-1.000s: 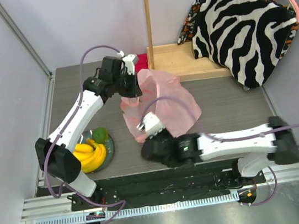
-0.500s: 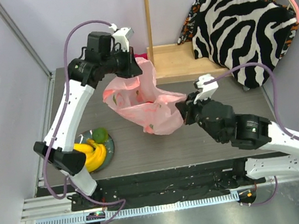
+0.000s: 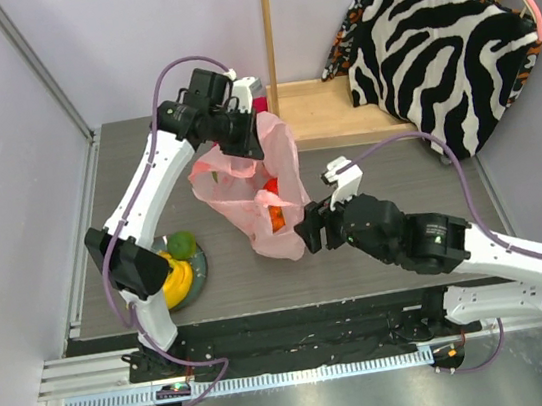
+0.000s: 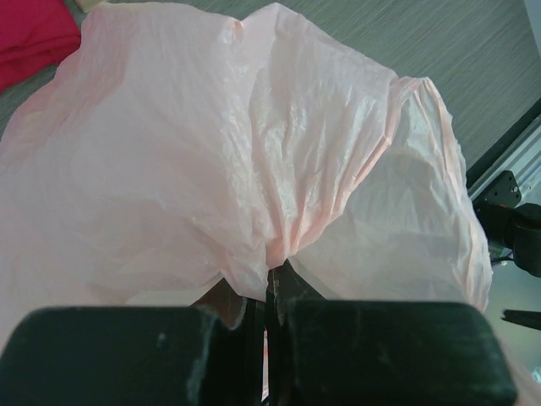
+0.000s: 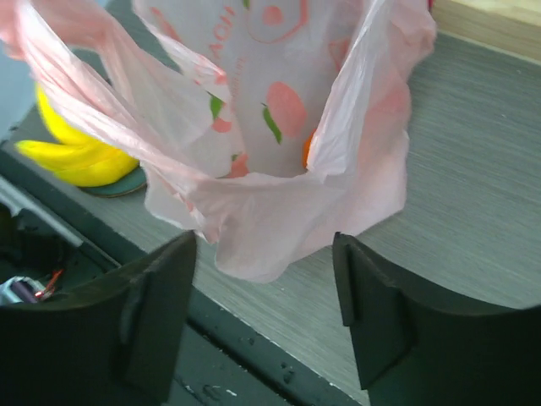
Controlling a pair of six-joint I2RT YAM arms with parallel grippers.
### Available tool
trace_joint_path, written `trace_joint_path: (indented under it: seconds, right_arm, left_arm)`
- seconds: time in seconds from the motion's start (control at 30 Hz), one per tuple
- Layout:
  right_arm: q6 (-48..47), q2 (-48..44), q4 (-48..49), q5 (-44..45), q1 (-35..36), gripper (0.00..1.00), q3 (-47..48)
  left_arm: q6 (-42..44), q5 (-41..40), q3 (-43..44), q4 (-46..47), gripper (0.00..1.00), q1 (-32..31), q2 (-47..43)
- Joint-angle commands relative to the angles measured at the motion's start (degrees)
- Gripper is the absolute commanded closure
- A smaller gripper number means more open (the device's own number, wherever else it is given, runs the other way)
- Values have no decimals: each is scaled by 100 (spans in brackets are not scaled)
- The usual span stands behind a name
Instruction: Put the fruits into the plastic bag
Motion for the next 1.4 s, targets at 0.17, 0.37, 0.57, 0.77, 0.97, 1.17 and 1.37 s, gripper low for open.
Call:
trace_joint_path:
  seconds: [0.17,0.37,0.57,0.77,0.97,1.17,1.37]
  right_arm:
    - [-958,-515,561,-1008,-5,13,759]
    - [-739,344,237,-434,-574,4,1549]
    - [-502,1611,402,-1859,-1911,4,2025]
    - [-282,2077,1000,-2482,-2211,4,1911]
    - [78,1937,1581,-2730,-2264,5,1489]
    - [333,2121,1783,-3064,-2281,5,1392]
    - [500,2368,1792,-3002,-2422,18,1295]
  left_arm:
    - [13,160,203,124,100,102,-245]
    - [13,257,194,168,100,120,-316]
    - [5,292,221,195,100,128,-368]
    - [-13,362,221,256,100,120,-351]
    - [-4,362,212,247,100,128,-333]
    - [-57,406,212,326,100,120,-333]
    - [-74,555,80,511,100,128,-447]
